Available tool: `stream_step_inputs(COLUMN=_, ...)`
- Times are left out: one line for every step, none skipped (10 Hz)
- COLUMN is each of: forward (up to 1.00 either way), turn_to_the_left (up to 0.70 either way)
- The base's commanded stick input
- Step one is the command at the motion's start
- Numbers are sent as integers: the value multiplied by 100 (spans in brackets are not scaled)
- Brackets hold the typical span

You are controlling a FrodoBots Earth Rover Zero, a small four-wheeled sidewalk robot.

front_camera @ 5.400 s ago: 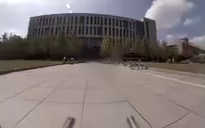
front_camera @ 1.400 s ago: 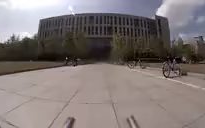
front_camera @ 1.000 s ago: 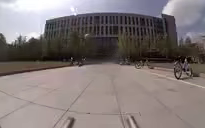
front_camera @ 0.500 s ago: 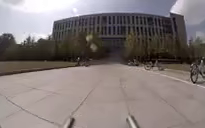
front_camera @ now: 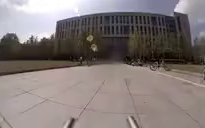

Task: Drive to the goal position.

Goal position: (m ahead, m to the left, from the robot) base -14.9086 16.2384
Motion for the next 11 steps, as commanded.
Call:
stream_step_inputs(forward=70, turn_to_the_left=17)
stream_step_inputs(forward=69, turn_to_the_left=29)
stream_step_inputs(forward=0, turn_to_the_left=39)
stream_step_inputs(forward=0, turn_to_the_left=17)
stream_step_inputs(forward=0, turn_to_the_left=6)
stream_step_inputs(forward=0, turn_to_the_left=1)
stream_step_inputs(forward=0, turn_to_the_left=0)
stream_step_inputs(forward=0, turn_to_the_left=0)
stream_step_inputs(forward=0, turn_to_the_left=0)
stream_step_inputs(forward=0, turn_to_the_left=0)
stream_step_inputs(forward=0, turn_to_the_left=0)
